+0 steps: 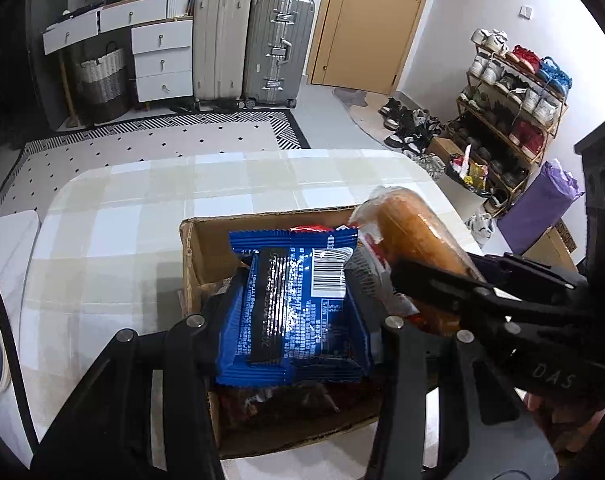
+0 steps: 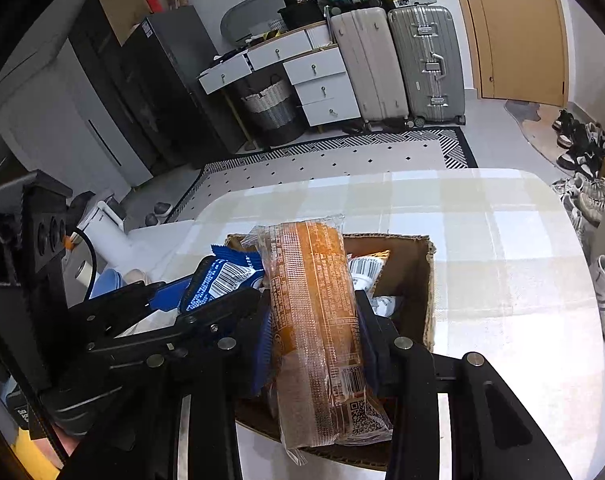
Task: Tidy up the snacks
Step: 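Lower both packs into the box and open both tools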
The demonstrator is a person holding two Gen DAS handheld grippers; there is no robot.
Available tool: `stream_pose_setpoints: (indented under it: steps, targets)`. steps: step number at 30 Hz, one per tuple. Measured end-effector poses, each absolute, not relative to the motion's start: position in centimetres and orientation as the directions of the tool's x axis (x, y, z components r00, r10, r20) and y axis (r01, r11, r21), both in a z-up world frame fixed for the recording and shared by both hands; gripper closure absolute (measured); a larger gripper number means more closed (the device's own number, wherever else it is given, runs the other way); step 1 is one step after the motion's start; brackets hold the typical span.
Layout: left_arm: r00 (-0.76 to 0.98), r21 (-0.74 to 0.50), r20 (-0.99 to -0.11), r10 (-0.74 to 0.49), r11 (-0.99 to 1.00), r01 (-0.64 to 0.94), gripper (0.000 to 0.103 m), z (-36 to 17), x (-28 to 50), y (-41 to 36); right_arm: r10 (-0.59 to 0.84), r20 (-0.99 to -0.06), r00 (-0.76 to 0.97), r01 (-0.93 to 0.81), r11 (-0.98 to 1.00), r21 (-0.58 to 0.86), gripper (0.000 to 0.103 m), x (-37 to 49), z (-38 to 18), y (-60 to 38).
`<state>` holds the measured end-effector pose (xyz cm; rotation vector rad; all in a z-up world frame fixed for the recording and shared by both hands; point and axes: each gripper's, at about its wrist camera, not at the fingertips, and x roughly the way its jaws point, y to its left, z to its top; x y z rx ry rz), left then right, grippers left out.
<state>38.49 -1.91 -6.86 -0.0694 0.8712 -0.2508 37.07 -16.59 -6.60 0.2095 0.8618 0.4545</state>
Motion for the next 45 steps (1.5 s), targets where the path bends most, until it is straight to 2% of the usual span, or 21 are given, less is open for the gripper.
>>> stream_pose_setpoints:
  steps: [23, 34, 37, 40, 42, 45]
  targets:
    - [0.624, -0.157, -0.741, -0.246, 0.968, 0.194, 0.060, -6.1, 38.3, -2.5, 0.456, -0.668, 0.589, -0.279, 0.890, 0.361, 0.062, 36.8, -6.8, -17.5]
    - [0.617, -0.168, -0.749, -0.242, 0.970, 0.177, 0.056, -6.2, 38.2, -2.1, 0.460, -0.644, 0.612, -0.279, 0.887, 0.369, 0.055, 36.5, -6.2, -17.8]
    - [0.625, -0.182, -0.740, -0.251, 0.968, 0.174, 0.048, -5.9, 38.1, -2.0, 0.467, -0.619, 0.631, -0.278, 0.882, 0.381, 0.054, 36.2, -5.8, -18.1]
    - [0.636, -0.178, -0.731, -0.248, 0.969, 0.174, 0.046, -5.4, 37.8, -2.0, 0.466, -0.591, 0.658, -0.273, 0.880, 0.390, 0.049, 35.9, -5.2, -18.5]
    - [0.643, -0.163, -0.730, -0.233, 0.972, 0.168, 0.046, -5.1, 37.5, -2.1, 0.467, -0.580, 0.668, -0.272, 0.878, 0.394, 0.041, 35.8, -4.9, -18.8]
    - [0.660, -0.163, -0.717, -0.226, 0.974, 0.156, 0.046, -4.6, 37.0, -1.9, 0.460, -0.566, 0.684, -0.270, 0.881, 0.390, 0.041, 35.6, -4.5, -18.9]
